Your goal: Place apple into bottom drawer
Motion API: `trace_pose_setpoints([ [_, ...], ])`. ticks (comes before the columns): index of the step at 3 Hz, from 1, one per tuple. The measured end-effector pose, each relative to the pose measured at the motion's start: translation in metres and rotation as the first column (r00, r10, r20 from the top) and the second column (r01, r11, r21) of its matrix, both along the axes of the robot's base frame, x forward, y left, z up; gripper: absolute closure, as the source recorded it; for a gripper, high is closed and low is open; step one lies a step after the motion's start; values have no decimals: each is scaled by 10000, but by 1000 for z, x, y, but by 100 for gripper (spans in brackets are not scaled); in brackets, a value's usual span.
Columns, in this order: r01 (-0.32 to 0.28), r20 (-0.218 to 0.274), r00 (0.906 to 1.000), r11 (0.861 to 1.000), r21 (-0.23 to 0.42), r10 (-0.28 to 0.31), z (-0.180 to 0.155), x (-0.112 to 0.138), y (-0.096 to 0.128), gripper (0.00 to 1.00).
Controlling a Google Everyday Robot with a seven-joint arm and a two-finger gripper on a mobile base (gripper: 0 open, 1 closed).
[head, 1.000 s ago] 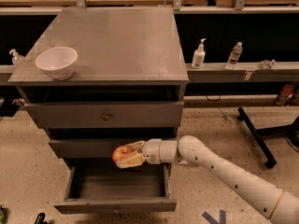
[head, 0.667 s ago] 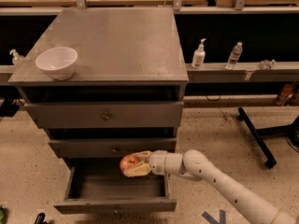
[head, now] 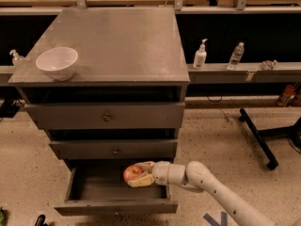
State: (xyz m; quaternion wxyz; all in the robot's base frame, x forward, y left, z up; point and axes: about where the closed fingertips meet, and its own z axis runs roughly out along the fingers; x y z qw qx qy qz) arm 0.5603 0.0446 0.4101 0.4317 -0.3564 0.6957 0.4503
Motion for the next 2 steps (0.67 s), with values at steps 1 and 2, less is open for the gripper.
trace_pose_setpoints([
  [1,263,3,9997,9996,-138,-263,5,1,2,100],
  [2,1402,293,9899,9890,-467,-1390,-6,18,0,100],
])
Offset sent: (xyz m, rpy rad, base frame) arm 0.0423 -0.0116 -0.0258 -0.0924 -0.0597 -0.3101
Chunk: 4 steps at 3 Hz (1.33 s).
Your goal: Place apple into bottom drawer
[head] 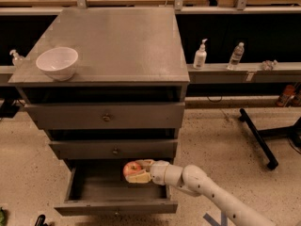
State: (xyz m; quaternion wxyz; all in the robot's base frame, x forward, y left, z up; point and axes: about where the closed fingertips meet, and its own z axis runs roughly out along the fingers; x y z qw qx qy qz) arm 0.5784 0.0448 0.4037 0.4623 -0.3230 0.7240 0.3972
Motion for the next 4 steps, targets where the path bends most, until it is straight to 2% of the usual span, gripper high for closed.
trace_pose_setpoints([
  [1,910,519,9948,9941,-588,-880,-26,13,-9,100],
  [2,1187,1026,9893,9813,-1515,-1038,-57,22,-16,100],
  [3,1282,971,9894,9649,-2291,-1084,-81,28,-19,100],
  [4,1240,908,9904,9616,-2450,-1046,-90,26,-19,100],
])
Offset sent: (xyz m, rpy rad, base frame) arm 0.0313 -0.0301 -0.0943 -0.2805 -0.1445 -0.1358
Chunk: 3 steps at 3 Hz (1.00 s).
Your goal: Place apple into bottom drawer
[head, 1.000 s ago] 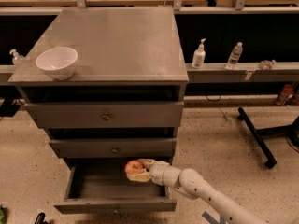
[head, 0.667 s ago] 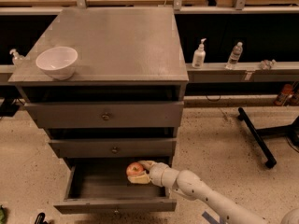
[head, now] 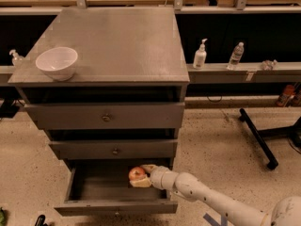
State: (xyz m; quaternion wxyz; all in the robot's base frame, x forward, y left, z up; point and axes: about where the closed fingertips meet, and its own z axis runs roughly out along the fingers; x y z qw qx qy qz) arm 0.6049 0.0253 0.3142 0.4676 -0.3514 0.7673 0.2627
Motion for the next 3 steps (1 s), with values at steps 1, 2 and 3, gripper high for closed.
trace_pose_setpoints([
  [1,0,0,10000,10000,0,0,0,0,0,100],
  [2,-77,-317,9995,9998,-180,71,-34,8,0,100],
  [3,-227,-681,9975,9972,-714,179,-78,16,1,100],
])
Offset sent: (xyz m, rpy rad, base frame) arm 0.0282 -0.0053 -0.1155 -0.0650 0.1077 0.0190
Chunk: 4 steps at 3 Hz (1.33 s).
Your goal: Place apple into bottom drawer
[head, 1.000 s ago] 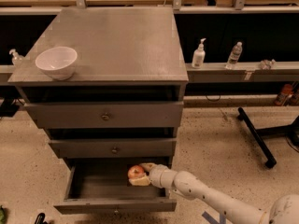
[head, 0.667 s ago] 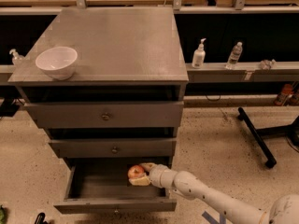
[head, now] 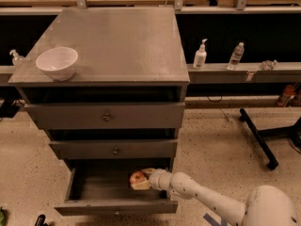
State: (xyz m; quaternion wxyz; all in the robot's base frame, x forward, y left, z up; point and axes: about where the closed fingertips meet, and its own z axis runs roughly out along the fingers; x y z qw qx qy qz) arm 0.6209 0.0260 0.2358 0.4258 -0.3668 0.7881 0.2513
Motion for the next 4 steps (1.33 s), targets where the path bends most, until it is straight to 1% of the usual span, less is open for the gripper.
trace_pose_setpoints([
  [1,-125,-216,9997,9986,-512,115,-32,3,1,100],
  [2,-193,-296,9994,9964,-822,169,-50,3,0,100],
  [3,-355,-500,9983,9920,-1212,296,-76,3,2,100],
  [4,-371,-521,9982,9916,-1239,308,-78,3,3,100],
])
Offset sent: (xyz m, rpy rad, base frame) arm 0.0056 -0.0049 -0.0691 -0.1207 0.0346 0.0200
